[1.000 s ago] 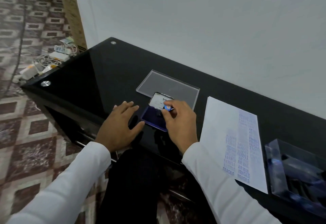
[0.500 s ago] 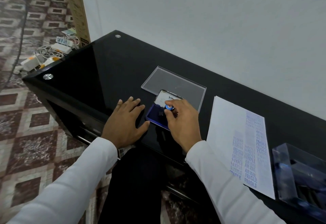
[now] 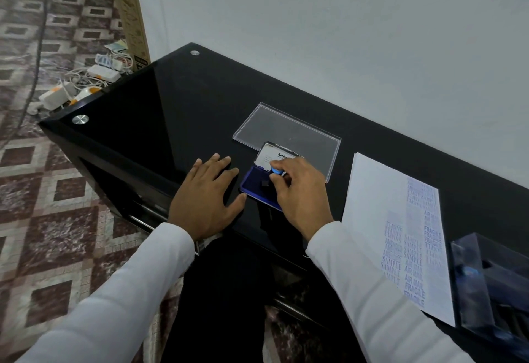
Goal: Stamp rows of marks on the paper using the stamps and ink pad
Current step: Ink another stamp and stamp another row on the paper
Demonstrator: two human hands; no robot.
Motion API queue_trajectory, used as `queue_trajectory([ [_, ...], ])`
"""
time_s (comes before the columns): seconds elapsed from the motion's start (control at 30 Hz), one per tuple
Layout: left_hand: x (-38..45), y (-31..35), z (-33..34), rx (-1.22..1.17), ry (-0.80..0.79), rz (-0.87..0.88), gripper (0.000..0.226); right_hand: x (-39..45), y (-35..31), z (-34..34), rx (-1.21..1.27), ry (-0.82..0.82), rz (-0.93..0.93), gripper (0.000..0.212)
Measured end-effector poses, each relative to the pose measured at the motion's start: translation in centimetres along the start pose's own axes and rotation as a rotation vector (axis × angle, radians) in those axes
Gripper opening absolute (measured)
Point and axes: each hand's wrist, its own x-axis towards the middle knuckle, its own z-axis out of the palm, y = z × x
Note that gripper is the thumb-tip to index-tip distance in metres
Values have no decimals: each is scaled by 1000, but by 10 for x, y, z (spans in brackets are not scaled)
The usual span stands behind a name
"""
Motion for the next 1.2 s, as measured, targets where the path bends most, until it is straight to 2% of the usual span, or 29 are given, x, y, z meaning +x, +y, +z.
queue_trajectory([
  [0.57,2,0,1,7,-21,-12,71,-1,2,-10,44,-61,-23,17],
  [0.93,1,2,-3,-21,-11,-9,75,3,5,-3,23,-10,-27,30],
  [1.2,1,2,-2,-8,-20,-11,76,1,5,-6,61,10,-29,27],
])
